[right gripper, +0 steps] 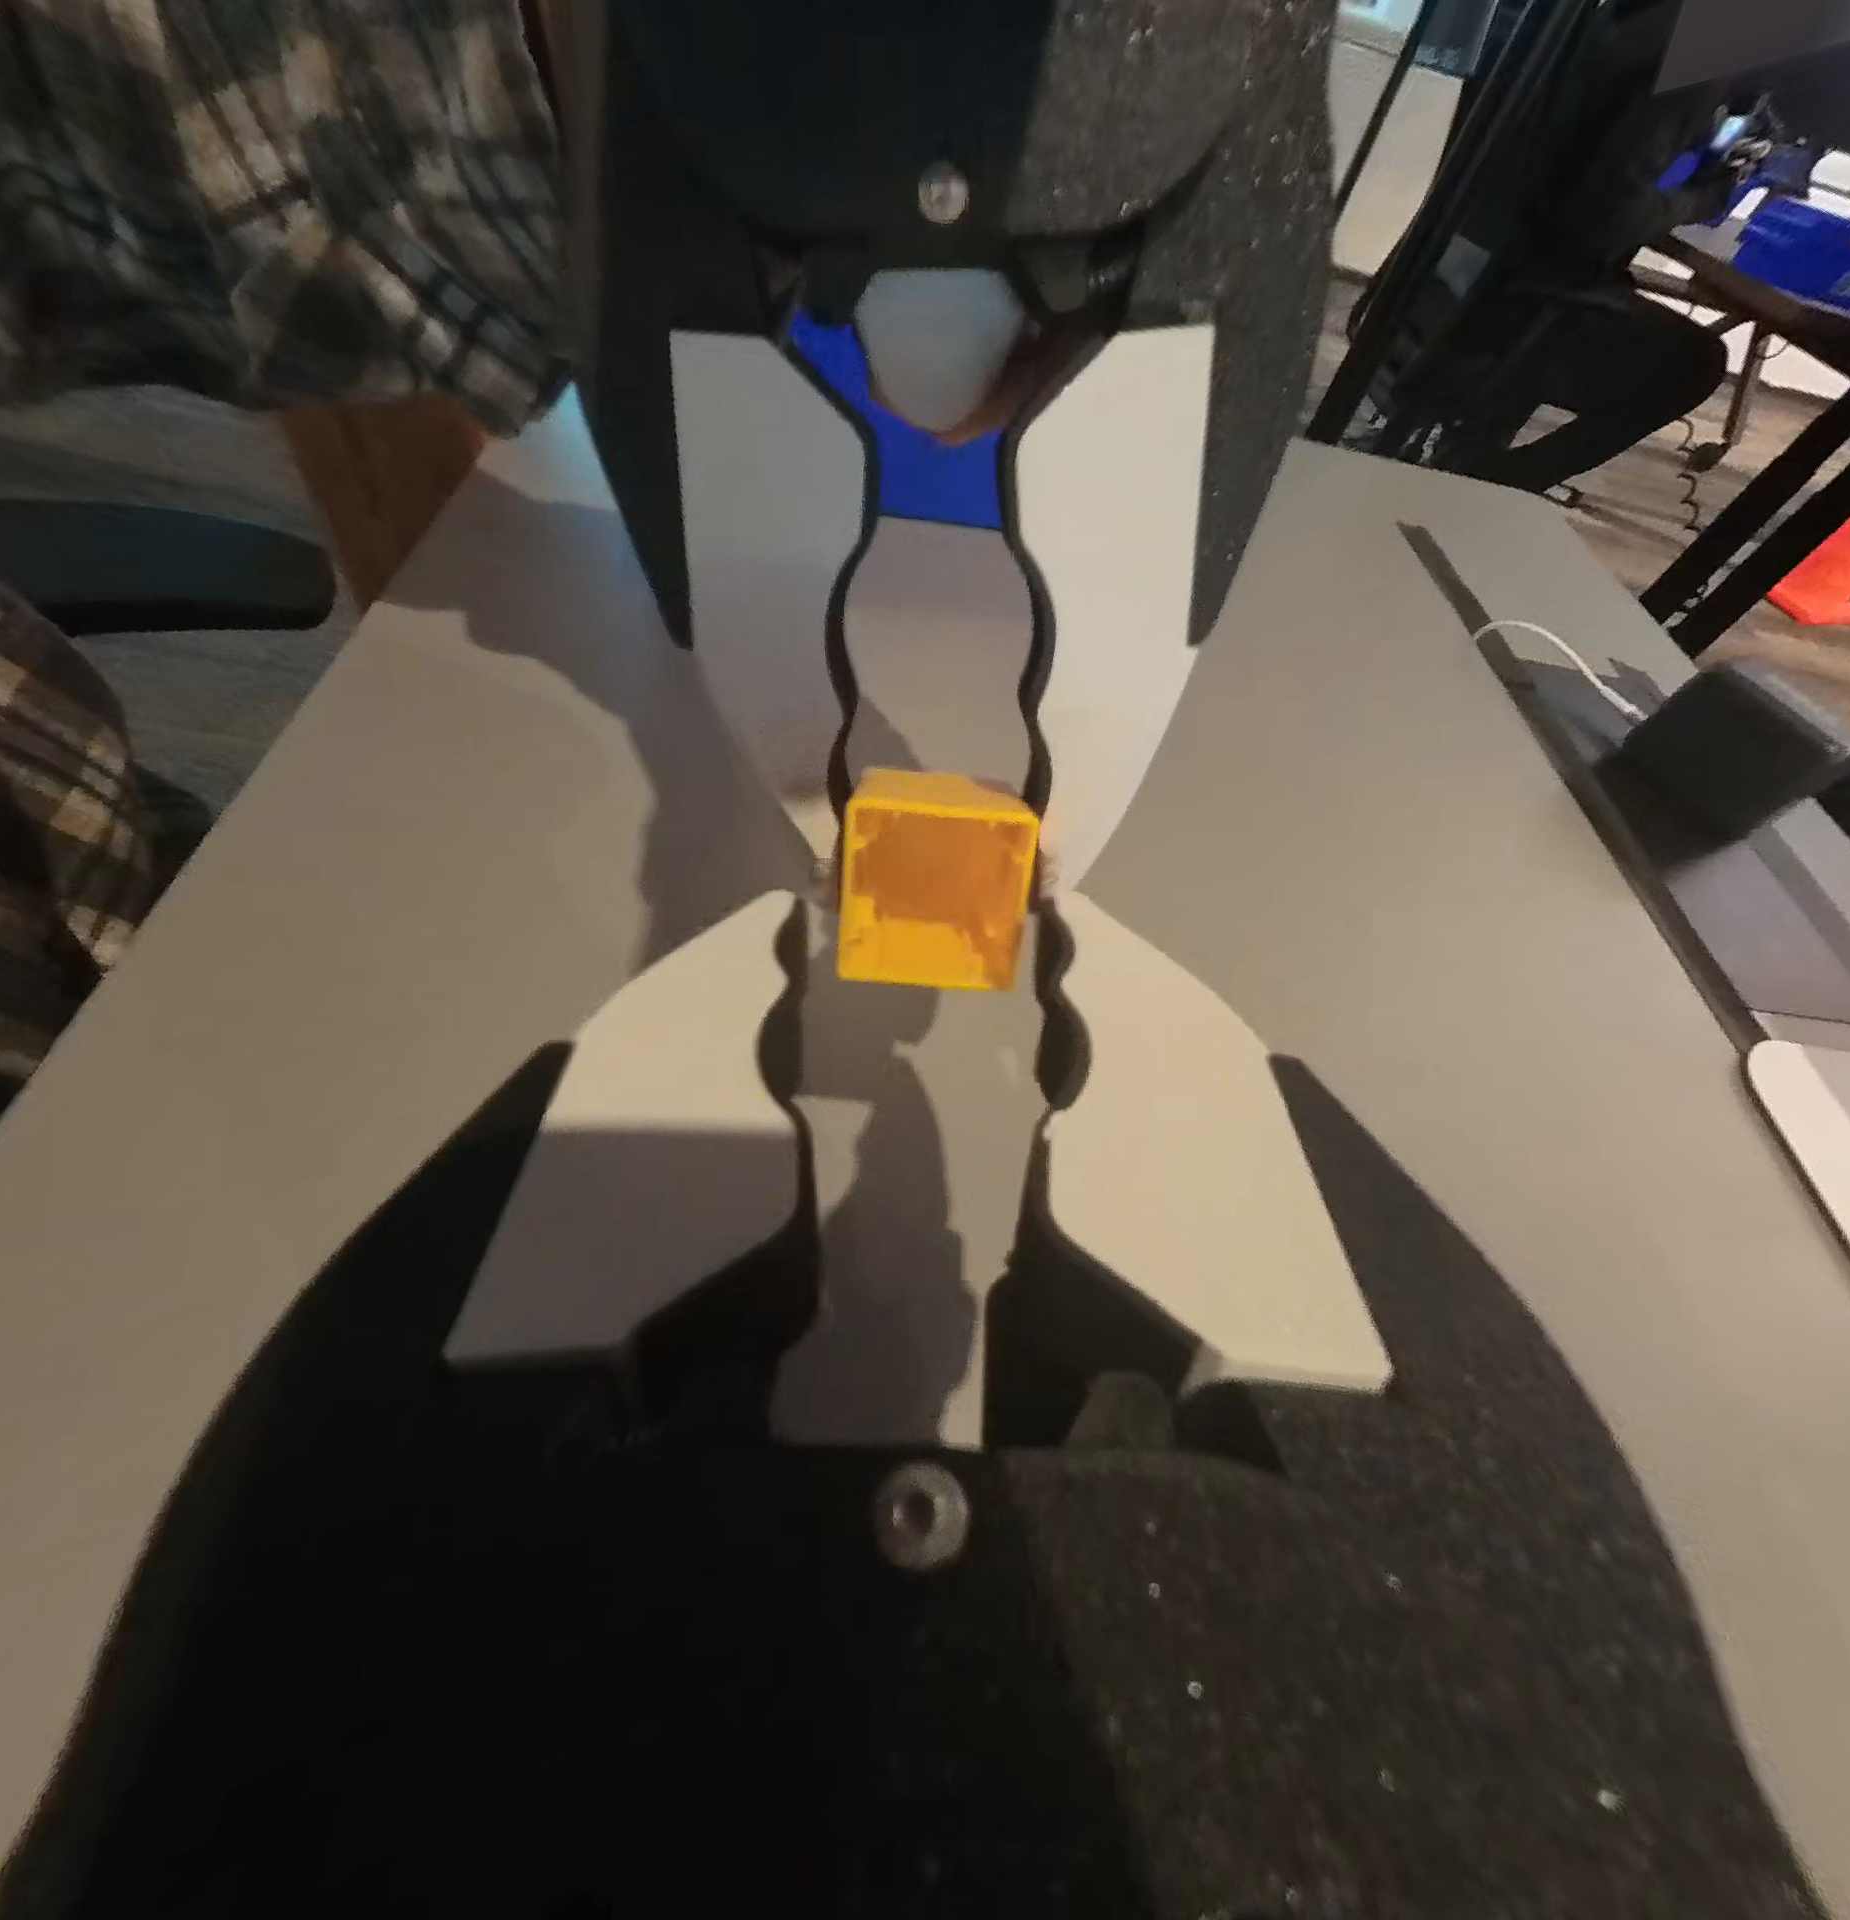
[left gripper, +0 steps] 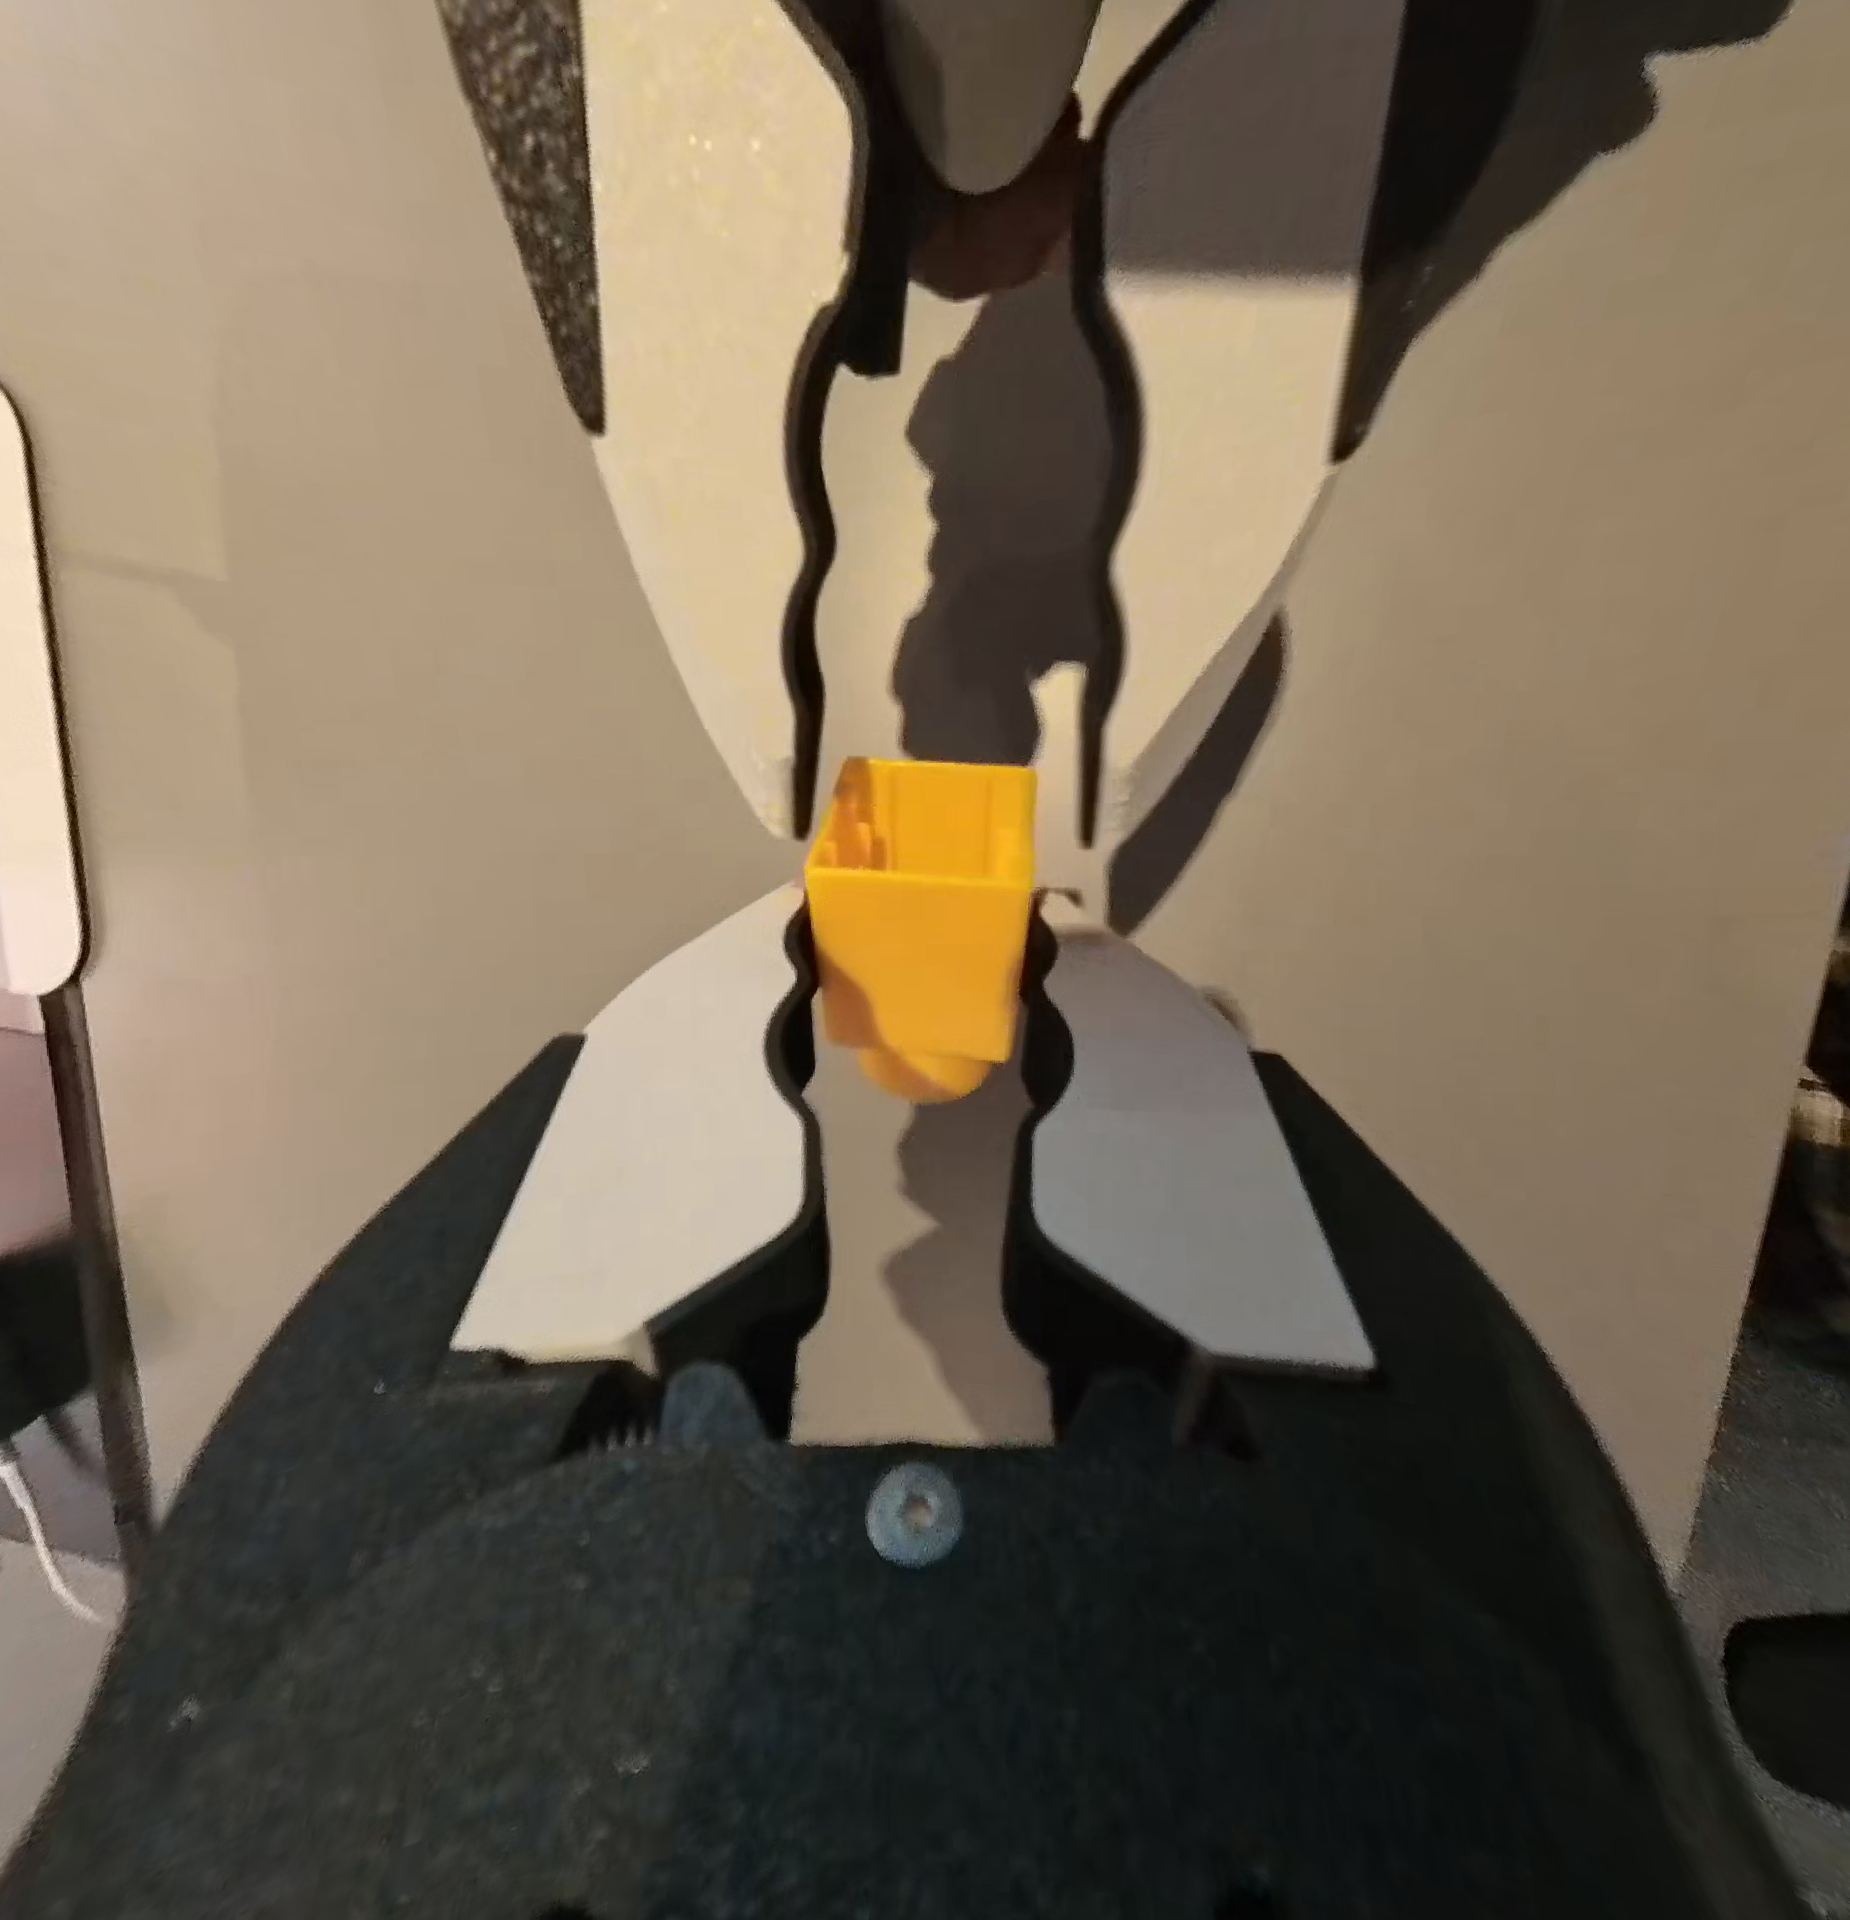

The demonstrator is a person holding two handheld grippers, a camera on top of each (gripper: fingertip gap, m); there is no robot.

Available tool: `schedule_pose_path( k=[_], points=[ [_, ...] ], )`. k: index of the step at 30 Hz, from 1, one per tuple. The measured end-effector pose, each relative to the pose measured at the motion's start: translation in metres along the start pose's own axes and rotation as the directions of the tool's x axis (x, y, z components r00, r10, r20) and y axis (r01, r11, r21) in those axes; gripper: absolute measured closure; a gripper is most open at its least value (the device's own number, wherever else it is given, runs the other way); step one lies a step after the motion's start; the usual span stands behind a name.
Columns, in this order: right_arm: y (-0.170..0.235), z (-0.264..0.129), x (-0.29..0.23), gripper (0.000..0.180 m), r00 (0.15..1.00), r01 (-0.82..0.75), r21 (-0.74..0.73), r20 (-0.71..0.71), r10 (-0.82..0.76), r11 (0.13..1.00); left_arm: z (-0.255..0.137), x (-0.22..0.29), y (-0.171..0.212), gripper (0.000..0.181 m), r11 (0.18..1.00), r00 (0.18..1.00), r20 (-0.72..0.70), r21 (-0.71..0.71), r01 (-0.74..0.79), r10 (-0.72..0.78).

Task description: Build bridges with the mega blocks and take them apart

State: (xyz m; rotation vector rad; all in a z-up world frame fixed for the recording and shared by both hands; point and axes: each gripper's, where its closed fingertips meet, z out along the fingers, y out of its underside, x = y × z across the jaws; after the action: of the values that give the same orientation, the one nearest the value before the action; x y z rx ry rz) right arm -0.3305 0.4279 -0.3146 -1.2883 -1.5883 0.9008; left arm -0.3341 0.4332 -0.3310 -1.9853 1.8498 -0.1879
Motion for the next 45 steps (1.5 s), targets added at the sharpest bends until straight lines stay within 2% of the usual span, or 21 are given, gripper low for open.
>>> schedule_pose_path(
  k=[1,7,11,14,18,21,24,32,40,45],
  points=[
    [0.001,0.0,0.001,0.146,1.0,-0.008,-0.001,0.003,0.008,1.0,0.002,0.001,-0.001,0.144,1.0,1.0,-0.008,0.001,-0.001,0.001],
    [0.012,-0.002,-0.002,0.147,0.997,-0.052,-0.013,0.064,0.053,0.999,0.01,0.005,-0.008,0.144,0.998,0.996,-0.087,0.053,0.034,-0.029],
    [0.032,-0.005,-0.001,0.148,0.995,-0.056,-0.103,0.074,0.064,0.993,0.024,0.006,-0.005,0.143,0.993,0.989,-0.133,0.079,0.082,-0.071],
    [0.055,-0.007,0.007,0.148,0.996,-0.068,-0.173,0.049,0.078,0.983,0.029,-0.002,0.006,0.135,0.984,0.982,-0.137,0.105,0.144,-0.129],
    [0.078,-0.012,0.021,0.148,0.992,-0.113,-0.222,0.026,0.121,0.969,0.019,-0.016,0.017,0.126,0.936,0.96,-0.157,0.232,0.266,-0.234],
    [0.093,-0.013,0.026,0.148,0.989,-0.135,-0.26,0.022,0.145,0.956,0.004,-0.024,0.02,0.127,0.881,0.944,-0.169,0.341,0.327,-0.285],
    [0.102,-0.012,0.027,0.148,0.988,-0.141,-0.286,0.022,0.154,0.948,-0.004,-0.027,0.027,0.129,0.867,0.944,-0.145,0.372,0.331,-0.297],
    [0.095,-0.011,0.033,0.148,0.988,-0.149,-0.24,0.008,0.155,0.959,-0.01,-0.025,0.027,0.13,0.869,0.951,-0.135,0.387,0.309,-0.278],
    [0.113,-0.009,0.036,0.147,0.981,-0.179,-0.316,0.013,0.193,0.932,-0.006,-0.017,0.031,0.13,0.871,0.949,-0.152,0.38,0.313,-0.275],
    [0.122,-0.009,0.036,0.146,0.98,-0.18,-0.344,0.014,0.197,0.921,-0.016,-0.013,0.032,0.13,0.839,0.942,-0.15,0.427,0.337,-0.301]
  ],
)
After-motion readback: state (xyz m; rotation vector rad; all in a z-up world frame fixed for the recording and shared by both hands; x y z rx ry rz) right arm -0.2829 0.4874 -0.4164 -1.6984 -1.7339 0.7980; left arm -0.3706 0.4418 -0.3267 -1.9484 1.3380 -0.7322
